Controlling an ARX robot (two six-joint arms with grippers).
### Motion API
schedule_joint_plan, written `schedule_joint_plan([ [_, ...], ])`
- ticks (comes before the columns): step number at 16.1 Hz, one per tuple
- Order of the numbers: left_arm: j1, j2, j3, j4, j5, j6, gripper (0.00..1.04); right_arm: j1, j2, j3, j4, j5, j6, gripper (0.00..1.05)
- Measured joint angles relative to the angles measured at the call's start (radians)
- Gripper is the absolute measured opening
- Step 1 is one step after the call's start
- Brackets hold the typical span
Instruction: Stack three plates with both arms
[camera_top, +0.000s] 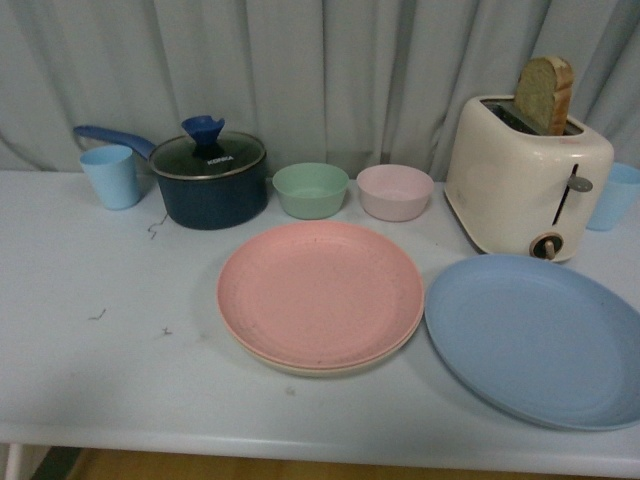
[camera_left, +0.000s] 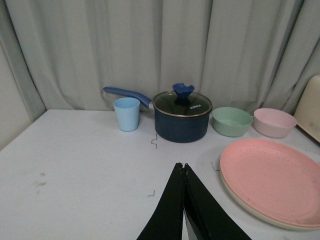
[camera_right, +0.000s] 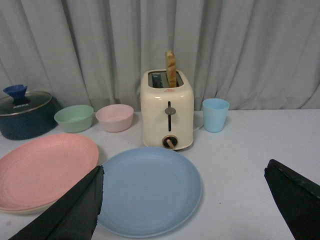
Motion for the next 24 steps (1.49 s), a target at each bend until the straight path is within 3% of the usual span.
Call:
schedule_joint_plan([
  [12, 0.000, -0.252, 0.000, -0.249, 0.000, 0.000, 0.02, 0.000, 0.000, 0.000, 0.000, 0.000, 0.000, 0.98],
  [14, 0.000, -0.372, 0.000, -0.425, 0.003, 0.000, 0.02, 0.000, 0.000, 0.000, 0.000, 0.000, 0.000, 0.98],
  [18, 0.000, -0.426, 0.000, -0.434, 0.000, 0.000, 0.03, 0.000, 0.000, 0.000, 0.000, 0.000, 0.000, 0.98],
  [24, 0.000, -0.427, 0.000, -0.432, 0.000, 0.000, 0.55, 0.000, 0.000, 0.000, 0.000, 0.000, 0.000, 0.98],
])
